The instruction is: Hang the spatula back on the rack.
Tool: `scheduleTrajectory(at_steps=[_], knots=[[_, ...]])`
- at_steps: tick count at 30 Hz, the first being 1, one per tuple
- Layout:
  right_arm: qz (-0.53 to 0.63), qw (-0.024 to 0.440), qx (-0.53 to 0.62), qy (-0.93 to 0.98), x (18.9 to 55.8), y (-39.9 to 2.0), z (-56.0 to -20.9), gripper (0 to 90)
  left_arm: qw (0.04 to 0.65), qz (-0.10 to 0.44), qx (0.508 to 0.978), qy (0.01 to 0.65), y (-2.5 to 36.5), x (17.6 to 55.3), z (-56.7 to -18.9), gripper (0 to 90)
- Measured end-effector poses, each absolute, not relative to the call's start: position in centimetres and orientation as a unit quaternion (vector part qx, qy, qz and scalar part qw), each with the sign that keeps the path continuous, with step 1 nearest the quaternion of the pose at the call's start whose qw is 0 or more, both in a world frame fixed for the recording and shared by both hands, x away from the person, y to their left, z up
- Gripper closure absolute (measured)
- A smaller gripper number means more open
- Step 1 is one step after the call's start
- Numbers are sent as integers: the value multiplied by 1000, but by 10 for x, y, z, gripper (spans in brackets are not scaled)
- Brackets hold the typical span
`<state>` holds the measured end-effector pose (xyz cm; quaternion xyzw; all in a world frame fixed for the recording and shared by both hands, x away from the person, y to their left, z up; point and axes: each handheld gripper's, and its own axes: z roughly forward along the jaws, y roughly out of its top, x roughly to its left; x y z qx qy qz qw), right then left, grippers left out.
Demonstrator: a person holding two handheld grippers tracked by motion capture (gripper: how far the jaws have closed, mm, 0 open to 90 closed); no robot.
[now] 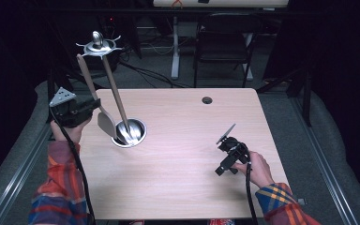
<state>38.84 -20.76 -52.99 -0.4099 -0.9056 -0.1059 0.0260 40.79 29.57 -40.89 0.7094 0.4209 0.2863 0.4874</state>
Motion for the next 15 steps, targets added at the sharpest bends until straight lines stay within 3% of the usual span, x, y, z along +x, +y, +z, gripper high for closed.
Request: scheduleTrajectory(at_steps=[15], knots=[[-106,31,-413,-904,388,-207,-530,0,469,299,714,424,290,410,-405,762]])
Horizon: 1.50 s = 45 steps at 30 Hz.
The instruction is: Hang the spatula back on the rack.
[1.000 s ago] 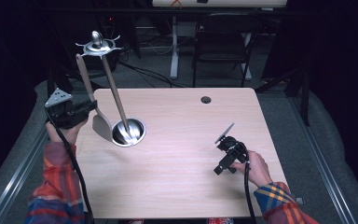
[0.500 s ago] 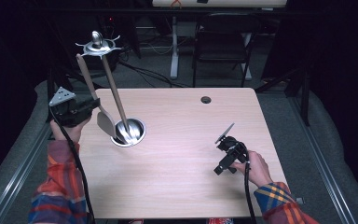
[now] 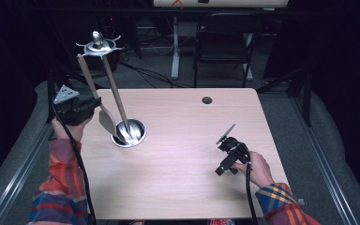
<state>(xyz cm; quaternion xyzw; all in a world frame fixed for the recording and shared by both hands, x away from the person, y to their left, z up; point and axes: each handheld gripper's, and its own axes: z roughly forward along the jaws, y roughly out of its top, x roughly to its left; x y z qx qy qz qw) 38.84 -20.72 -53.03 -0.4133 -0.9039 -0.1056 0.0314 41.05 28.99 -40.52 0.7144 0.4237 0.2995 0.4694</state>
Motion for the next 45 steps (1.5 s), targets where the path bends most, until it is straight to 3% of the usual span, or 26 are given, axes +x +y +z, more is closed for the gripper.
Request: scheduleTrajectory(at_steps=[14,22,29,45], knots=[[-105,29,-411,-905,388,-207,-531,0,464,295,716,430,292,405,-400,636],[-106,31,-413,-904,388,-207,-530,0,445,283,719,453,295,399,-399,340],[-106,27,-409,-906,388,-207,-530,0,425,287,723,463,298,385,-396,181],[-106,27,-409,-906,388,-207,-530,0,371,283,754,463,293,343,-408,104]])
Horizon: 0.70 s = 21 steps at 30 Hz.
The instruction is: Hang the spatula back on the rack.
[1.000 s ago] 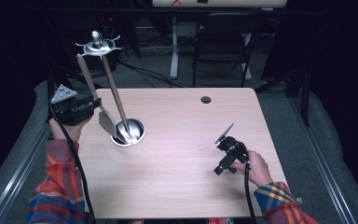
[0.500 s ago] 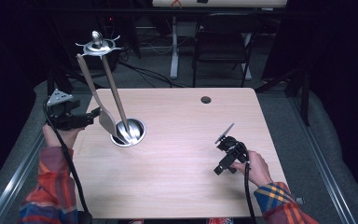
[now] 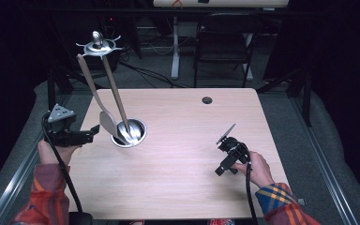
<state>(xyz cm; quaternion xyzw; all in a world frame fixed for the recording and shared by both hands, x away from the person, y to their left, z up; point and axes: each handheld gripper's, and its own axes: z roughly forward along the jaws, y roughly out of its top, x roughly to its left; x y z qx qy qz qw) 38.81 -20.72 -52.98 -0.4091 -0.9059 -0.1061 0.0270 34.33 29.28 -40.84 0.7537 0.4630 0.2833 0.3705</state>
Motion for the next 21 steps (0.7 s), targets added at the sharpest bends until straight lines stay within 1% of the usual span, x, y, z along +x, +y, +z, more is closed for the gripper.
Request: scheduleTrajectory(at_steps=[12,21], knots=[[-106,26,-409,-906,388,-207,-529,0,341,263,767,476,292,326,-435,53],[-105,27,-409,-906,388,-207,-529,0,313,240,783,480,284,318,-460,15]])
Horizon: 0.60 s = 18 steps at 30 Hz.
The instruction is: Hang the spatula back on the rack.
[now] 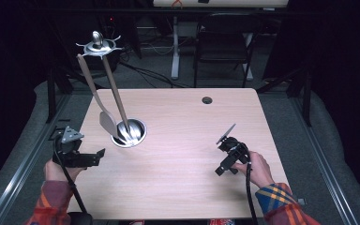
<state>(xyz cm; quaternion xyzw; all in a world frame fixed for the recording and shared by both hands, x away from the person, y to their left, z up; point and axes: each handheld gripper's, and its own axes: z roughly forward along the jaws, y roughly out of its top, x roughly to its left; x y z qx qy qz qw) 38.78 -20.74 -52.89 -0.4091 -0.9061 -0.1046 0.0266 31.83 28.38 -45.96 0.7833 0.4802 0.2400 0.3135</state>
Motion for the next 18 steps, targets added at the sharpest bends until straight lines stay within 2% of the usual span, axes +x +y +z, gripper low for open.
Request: scheduleTrajectory(at_steps=[18], knots=[[-101,28,-407,-907,388,-206,-531,0,272,224,811,467,269,316,-495,1]])
